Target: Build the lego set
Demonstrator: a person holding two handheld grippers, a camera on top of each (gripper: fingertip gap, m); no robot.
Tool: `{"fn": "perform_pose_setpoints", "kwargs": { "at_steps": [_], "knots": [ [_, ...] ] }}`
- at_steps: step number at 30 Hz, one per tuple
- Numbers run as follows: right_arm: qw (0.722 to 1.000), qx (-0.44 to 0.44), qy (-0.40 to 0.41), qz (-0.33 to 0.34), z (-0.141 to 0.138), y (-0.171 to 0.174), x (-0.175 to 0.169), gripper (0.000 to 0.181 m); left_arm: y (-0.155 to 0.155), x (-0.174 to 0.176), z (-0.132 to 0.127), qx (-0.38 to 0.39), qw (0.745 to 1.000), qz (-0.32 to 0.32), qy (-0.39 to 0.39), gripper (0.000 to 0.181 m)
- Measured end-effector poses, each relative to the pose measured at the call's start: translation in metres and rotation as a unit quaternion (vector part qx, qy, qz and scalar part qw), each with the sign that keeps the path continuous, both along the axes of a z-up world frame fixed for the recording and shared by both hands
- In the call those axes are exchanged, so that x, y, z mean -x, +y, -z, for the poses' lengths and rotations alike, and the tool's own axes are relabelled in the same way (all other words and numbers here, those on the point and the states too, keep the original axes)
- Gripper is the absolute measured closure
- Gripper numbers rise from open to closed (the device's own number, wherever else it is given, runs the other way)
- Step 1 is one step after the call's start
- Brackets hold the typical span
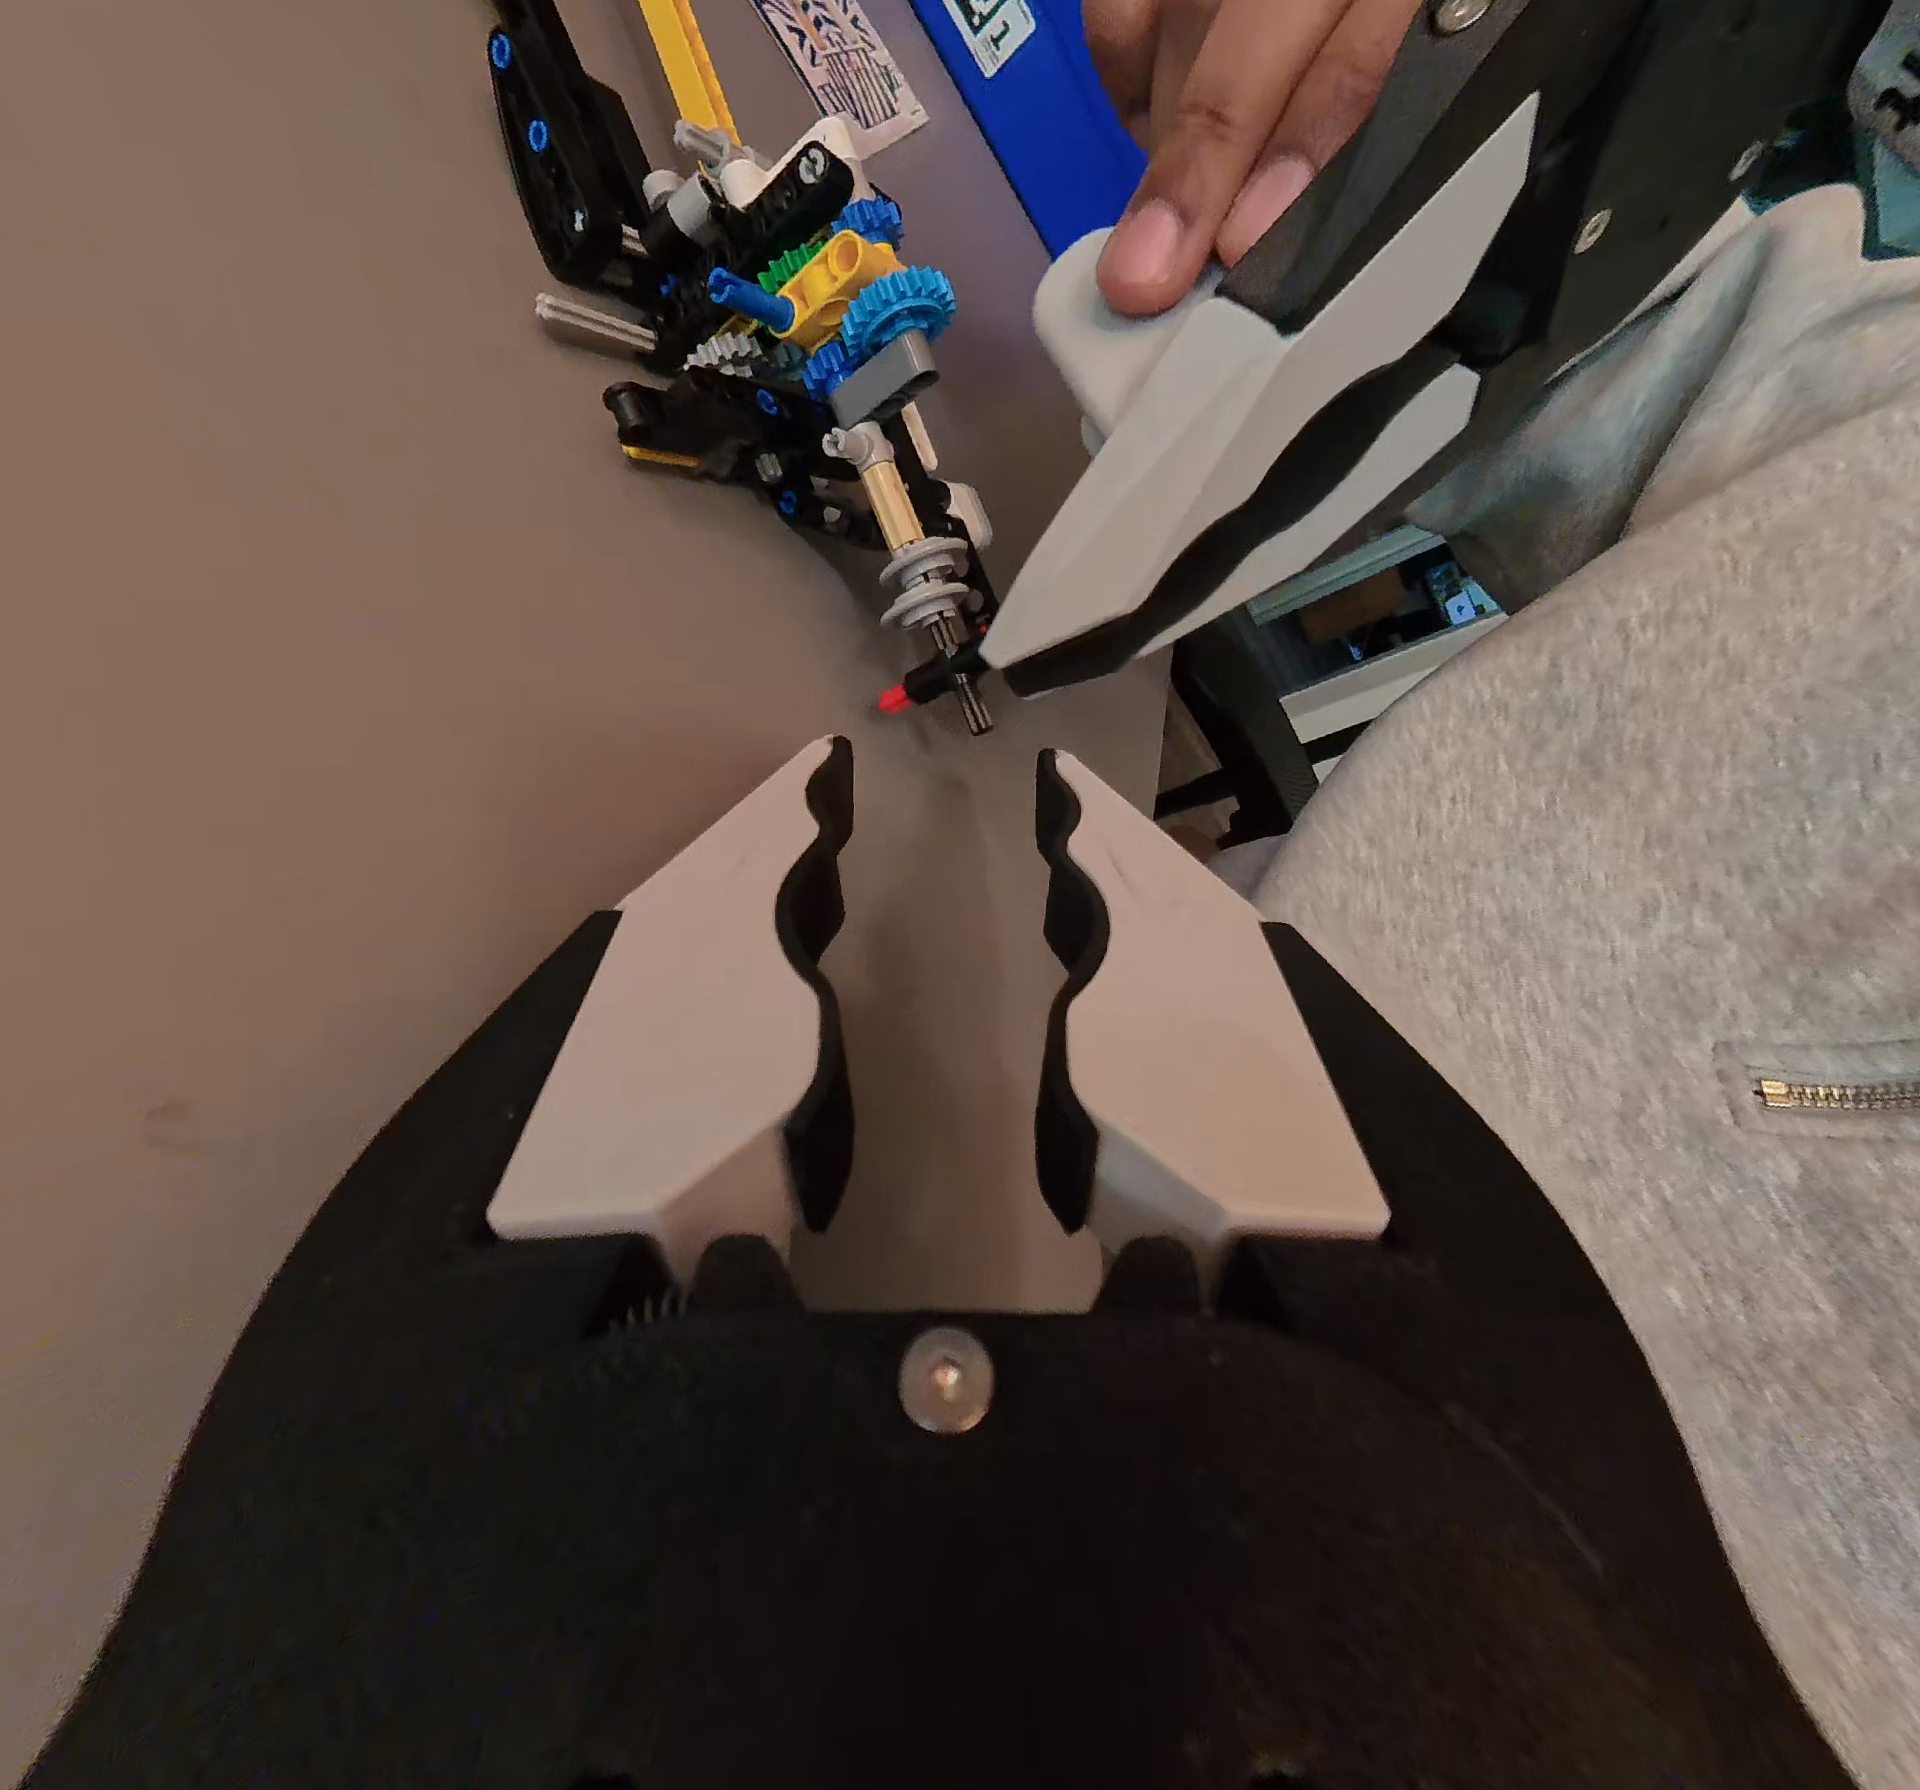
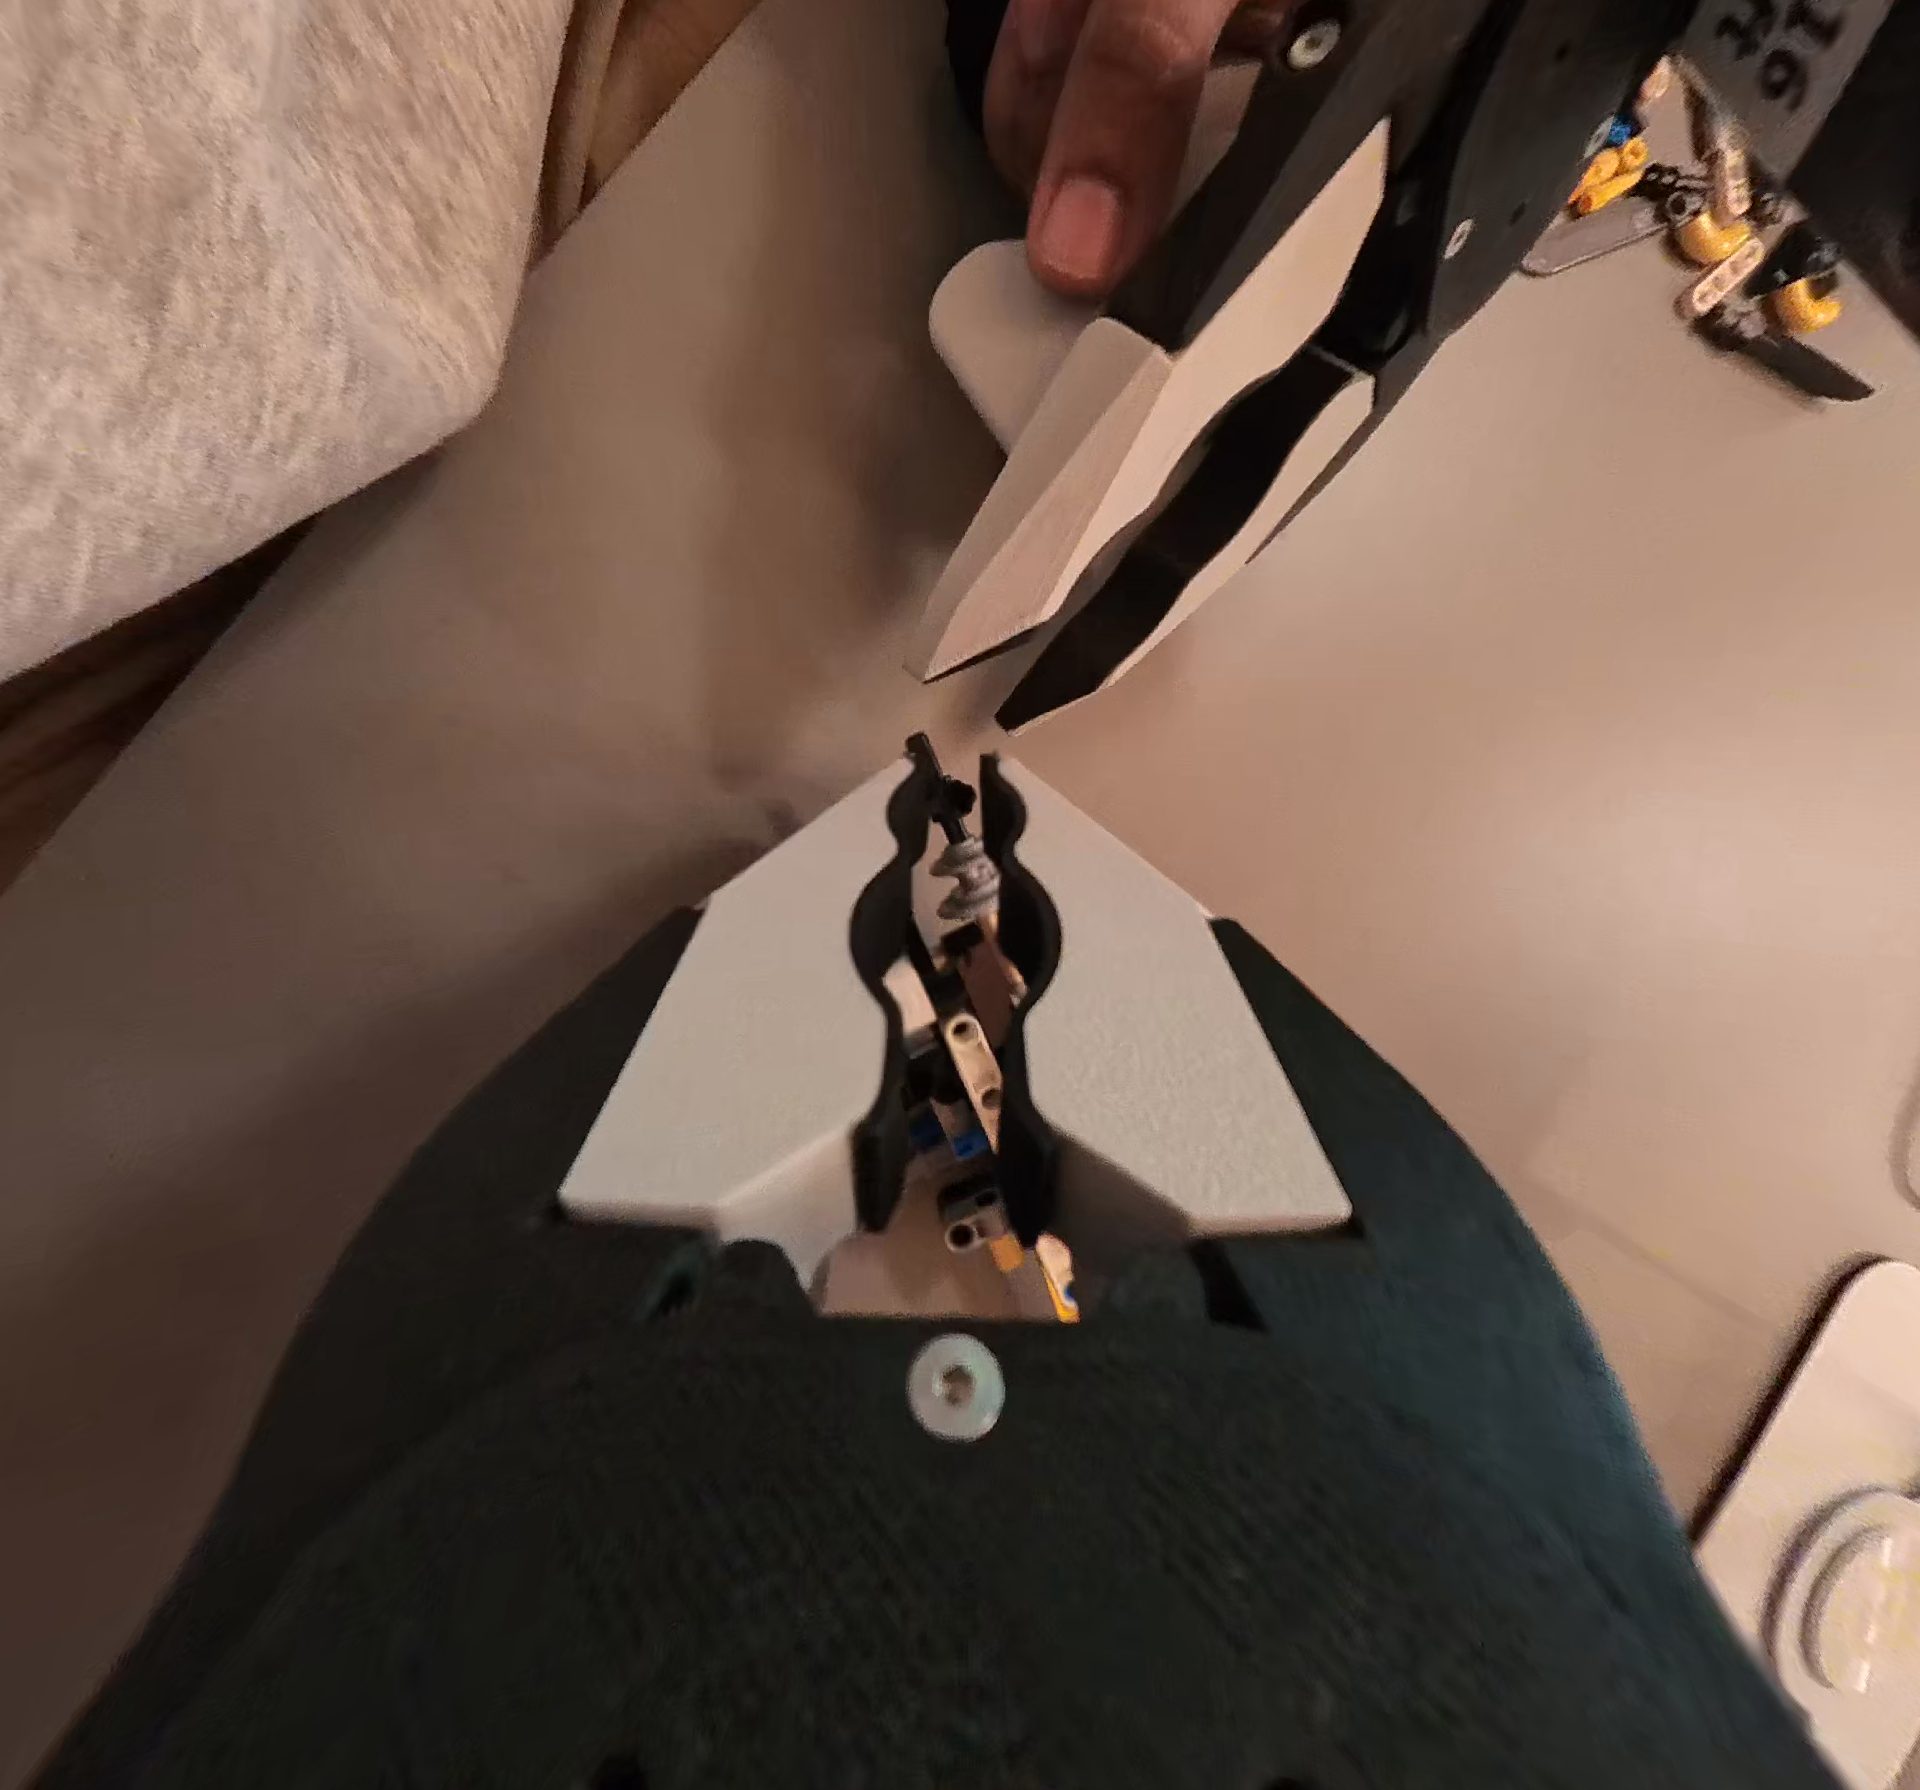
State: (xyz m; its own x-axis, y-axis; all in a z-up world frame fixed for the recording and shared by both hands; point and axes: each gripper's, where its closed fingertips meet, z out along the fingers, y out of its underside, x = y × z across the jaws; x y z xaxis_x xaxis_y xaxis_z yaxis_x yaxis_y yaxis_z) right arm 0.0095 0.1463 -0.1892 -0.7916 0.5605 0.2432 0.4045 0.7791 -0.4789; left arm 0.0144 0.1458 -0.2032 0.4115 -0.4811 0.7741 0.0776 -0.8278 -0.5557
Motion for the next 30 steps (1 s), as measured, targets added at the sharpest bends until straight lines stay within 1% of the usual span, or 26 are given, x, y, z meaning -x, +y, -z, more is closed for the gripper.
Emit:
{"fn": "perform_pose_setpoints", "kwargs": {
  "at_steps": [2,9,17,23,26,30],
  "knots": [
    [1.000,-0.011,-0.006,-0.003,0.004,0.003,-0.001,0.176,0.000,0.000,-0.002,-0.001,1.000,0.000,-0.008,0.148],
    [1.000,-0.004,-0.012,0.011,0.005,0.011,-0.006,0.177,0.008,-0.002,-0.009,-0.003,0.999,-0.002,-0.034,0.142],
    [1.000,-0.002,-0.003,0.026,0.008,0.010,-0.017,0.177,0.012,-0.008,-0.006,-0.014,1.000,0.018,-0.016,0.138],
    [0.999,0.002,-0.001,0.033,0.013,0.009,-0.024,0.179,0.015,-0.010,-0.001,0.010,1.000,0.026,-0.015,0.137],
    [0.999,0.005,0.003,0.035,0.013,0.008,-0.025,0.180,0.018,-0.011,-0.001,0.019,0.999,0.028,-0.020,0.141],
    [0.999,0.005,0.008,0.035,0.011,0.007,-0.023,0.180,0.017,-0.013,0.001,0.033,0.998,0.042,-0.022,0.156]
  ]
}}
